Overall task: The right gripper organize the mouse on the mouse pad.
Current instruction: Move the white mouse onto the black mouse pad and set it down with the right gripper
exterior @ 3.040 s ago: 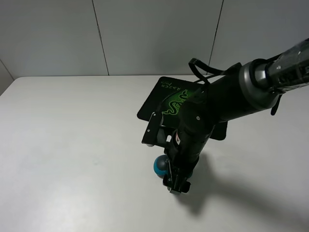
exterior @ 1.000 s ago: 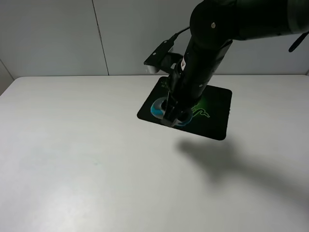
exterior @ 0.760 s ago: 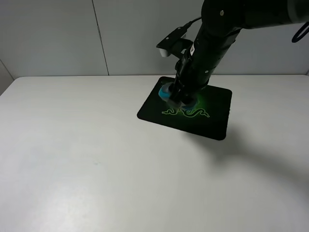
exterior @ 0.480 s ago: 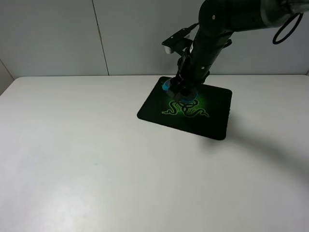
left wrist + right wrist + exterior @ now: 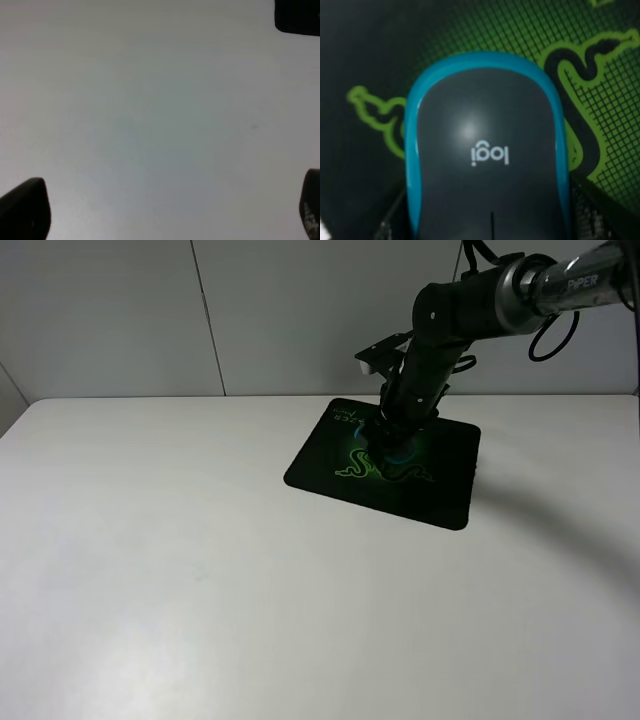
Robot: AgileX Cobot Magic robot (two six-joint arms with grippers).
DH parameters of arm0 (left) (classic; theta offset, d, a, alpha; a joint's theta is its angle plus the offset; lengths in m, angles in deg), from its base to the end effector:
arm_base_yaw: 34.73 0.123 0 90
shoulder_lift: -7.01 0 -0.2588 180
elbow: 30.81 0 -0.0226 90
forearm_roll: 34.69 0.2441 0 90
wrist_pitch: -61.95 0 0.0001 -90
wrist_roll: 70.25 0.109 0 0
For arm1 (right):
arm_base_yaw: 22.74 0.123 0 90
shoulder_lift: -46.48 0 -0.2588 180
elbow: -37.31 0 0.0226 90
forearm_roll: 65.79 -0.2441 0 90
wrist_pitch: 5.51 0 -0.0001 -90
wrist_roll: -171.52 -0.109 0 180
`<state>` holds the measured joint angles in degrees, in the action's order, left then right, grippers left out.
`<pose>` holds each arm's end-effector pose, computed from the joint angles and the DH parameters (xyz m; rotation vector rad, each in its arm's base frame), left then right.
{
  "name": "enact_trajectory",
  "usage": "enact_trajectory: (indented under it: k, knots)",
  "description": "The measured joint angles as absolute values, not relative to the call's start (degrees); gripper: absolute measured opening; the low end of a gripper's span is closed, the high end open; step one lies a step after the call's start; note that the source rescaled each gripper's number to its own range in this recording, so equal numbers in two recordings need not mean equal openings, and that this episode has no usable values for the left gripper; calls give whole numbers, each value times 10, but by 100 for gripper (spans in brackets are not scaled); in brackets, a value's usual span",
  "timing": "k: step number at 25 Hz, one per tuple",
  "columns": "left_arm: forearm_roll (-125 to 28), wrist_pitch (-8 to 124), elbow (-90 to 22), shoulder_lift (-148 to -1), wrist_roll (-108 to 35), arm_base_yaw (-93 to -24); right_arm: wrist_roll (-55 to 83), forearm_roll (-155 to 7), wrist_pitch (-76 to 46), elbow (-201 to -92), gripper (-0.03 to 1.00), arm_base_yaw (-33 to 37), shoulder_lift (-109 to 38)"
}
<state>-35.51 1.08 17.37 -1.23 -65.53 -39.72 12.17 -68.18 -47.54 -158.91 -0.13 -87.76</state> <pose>0.0313 -0.0041 0.2639 0.1739 2.0397 -0.0201 0.4085 0.1734 0.1113 -0.9958 2.6100 0.0550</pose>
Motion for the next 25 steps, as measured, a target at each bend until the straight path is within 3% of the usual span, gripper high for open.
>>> enact_trajectory:
  k: [20,21,23,24,25]
  knots:
    - [-355,11,174,-12,-655,-397,70,-673,-446,-1591,1,-19,-906]
    - [-355,11,174,-12,-655,-397,63,-673,-444,-1591,9,-19,-906]
    - [-355,11,174,-12,-655,-397,48,-673,-437,-1591,61,-19,-906]
    - [-355,11,174,-12,-655,-397,37,-672,-434,-1592,77,-19,-906]
    - [-355,11,174,-12,-655,-397,27,-671,-433,-1592,85,-19,-906]
